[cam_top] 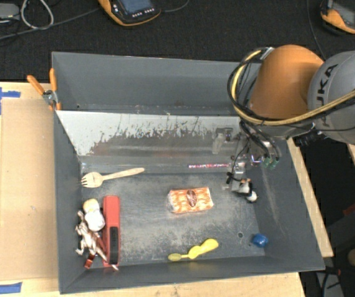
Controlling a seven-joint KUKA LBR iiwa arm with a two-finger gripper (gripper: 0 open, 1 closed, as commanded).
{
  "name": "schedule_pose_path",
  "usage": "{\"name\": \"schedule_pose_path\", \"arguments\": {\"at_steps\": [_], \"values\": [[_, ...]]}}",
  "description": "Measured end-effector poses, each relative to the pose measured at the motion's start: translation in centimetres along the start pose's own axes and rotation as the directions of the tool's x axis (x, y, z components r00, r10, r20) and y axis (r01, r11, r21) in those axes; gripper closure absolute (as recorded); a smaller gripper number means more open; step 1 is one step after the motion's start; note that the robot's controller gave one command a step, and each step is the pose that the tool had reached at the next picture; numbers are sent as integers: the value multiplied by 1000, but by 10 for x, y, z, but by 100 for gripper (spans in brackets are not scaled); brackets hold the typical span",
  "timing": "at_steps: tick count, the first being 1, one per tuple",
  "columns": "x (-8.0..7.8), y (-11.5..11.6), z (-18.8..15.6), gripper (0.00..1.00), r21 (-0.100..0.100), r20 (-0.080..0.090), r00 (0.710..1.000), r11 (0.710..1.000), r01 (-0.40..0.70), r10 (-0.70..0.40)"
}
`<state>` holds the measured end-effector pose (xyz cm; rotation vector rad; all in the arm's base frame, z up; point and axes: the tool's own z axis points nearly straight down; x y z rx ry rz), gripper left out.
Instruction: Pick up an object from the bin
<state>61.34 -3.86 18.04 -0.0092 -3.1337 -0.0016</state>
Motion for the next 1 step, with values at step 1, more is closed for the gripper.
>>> {"name": "schedule_pose_path", "arguments": {"at_steps": [1], "values": [[-1, 0, -5, 0, 0, 8, 1000, 1000, 1, -1]]}}
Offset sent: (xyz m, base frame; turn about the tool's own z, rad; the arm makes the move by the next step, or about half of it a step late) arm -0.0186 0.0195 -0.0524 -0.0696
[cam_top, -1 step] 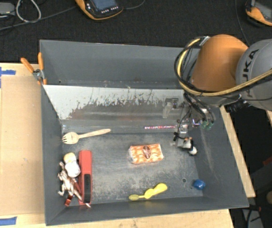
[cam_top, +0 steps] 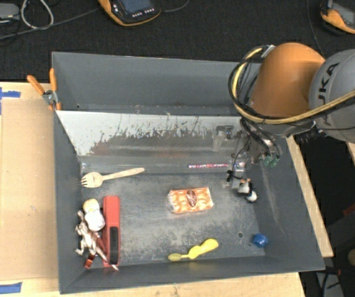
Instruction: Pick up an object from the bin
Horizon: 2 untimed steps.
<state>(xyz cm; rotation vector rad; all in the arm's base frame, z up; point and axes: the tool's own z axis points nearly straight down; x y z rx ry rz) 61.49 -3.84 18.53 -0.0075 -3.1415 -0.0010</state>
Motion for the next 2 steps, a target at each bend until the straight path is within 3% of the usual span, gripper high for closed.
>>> {"name": "schedule_pose_path", "arguments": {"at_steps": [1, 2], "values": [[20, 19, 57, 0, -1, -3, 998, 998, 61, -61], [30, 12, 84, 0, 0, 5, 998, 998, 56, -56]]}}
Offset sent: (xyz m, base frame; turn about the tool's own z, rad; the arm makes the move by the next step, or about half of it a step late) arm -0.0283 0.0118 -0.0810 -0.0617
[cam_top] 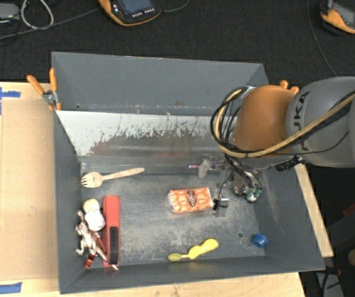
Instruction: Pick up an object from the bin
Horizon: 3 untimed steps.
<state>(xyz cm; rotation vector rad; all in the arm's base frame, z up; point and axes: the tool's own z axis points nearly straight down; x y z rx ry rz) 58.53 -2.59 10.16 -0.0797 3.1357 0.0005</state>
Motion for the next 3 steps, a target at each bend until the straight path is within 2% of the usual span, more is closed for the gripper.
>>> {"name": "schedule_pose_path", "arguments": {"at_steps": [1, 2, 3], "values": [[-1, 2, 14, 0, -1, 1, 996, 996, -93, 93], [2, 5, 29, 0, 0, -2, 997, 997, -74, 74], [11, 4, 32, 100, -2, -6, 985, 985, -175, 175]]}}
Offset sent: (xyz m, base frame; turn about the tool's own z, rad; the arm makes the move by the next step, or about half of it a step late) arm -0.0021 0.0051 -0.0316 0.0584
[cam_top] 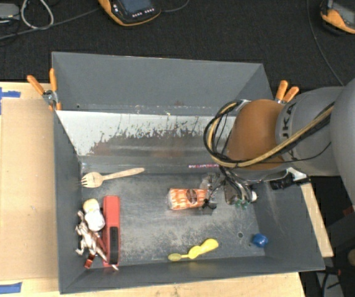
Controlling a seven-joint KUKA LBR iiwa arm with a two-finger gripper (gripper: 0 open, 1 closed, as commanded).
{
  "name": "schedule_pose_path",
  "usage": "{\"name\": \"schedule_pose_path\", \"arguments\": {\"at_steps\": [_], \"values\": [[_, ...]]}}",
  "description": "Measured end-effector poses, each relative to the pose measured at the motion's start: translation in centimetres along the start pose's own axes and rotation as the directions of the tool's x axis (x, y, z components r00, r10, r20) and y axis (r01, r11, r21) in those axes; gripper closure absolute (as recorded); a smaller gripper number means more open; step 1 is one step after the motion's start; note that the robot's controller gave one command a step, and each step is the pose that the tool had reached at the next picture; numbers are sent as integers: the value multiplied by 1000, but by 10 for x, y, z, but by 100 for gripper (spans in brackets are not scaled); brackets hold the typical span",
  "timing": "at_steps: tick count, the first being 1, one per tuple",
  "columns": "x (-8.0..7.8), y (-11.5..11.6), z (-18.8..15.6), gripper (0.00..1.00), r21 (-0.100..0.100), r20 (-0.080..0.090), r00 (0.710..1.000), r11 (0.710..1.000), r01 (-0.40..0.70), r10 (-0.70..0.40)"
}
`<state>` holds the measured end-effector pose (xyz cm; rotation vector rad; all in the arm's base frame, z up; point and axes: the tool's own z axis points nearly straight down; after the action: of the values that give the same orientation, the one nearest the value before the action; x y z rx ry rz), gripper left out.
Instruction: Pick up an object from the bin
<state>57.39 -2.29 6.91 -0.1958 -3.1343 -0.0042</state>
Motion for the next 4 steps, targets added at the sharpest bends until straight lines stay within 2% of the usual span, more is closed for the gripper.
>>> {"name": "schedule_pose_path", "arguments": {"at_steps": [1, 2, 3, 4], "values": [[0, 0, 0, 100, 0, 0, 1000, 1000, 0, 0], [6, 2, -31, 100, 0, -1, 1000, 1000, 10, -10], [10, -10, -94, 100, 0, -7, 999, 999, 35, -35], [9, 3, -62, 100, -1, 3, 999, 999, 41, -41]]}}
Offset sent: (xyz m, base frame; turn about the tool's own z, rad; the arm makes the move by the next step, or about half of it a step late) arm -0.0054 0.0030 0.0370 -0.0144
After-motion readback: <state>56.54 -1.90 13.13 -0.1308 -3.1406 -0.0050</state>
